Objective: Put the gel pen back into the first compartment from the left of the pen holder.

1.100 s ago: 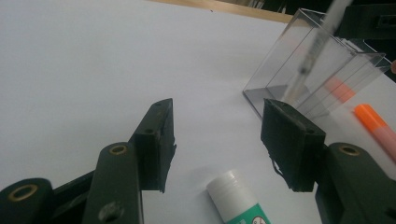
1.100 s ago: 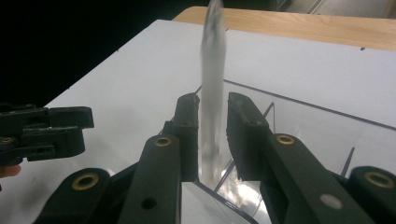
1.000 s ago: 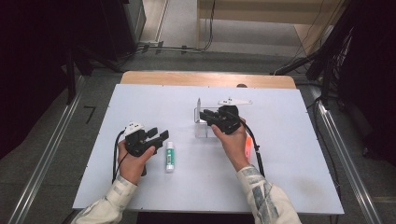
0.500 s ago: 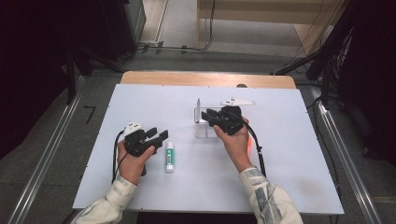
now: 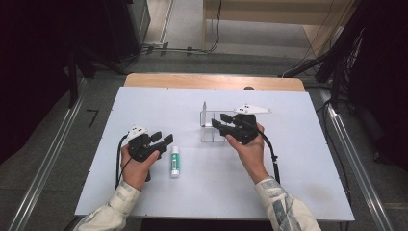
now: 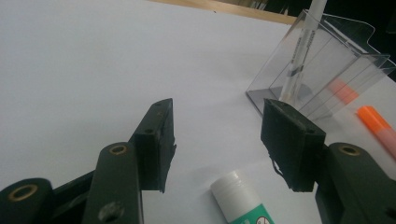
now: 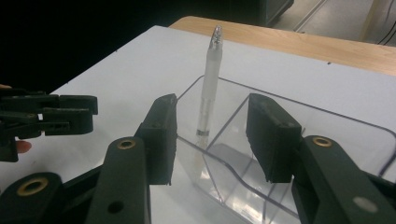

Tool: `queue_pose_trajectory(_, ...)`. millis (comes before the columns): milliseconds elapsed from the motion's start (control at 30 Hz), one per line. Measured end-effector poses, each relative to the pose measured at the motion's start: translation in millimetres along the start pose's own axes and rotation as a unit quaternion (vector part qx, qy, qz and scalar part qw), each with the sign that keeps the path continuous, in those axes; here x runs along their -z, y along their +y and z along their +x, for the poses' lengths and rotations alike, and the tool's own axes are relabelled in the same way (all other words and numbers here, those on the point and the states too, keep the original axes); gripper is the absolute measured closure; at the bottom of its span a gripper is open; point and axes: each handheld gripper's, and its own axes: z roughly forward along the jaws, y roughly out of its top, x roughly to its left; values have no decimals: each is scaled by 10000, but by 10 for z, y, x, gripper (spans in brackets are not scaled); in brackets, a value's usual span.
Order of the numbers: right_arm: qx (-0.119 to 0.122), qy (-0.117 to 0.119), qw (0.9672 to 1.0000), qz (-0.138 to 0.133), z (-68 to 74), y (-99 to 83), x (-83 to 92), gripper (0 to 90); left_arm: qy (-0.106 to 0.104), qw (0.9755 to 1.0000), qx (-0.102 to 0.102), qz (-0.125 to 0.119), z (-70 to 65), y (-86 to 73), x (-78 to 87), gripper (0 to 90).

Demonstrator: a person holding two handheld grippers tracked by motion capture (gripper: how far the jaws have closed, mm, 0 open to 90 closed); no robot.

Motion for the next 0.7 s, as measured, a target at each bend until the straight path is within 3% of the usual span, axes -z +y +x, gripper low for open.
queue_pose_trajectory(700, 76, -254, 9996, 110, -93, -286, 261, 427, 7, 10000, 19, -2, 3, -14, -12, 449)
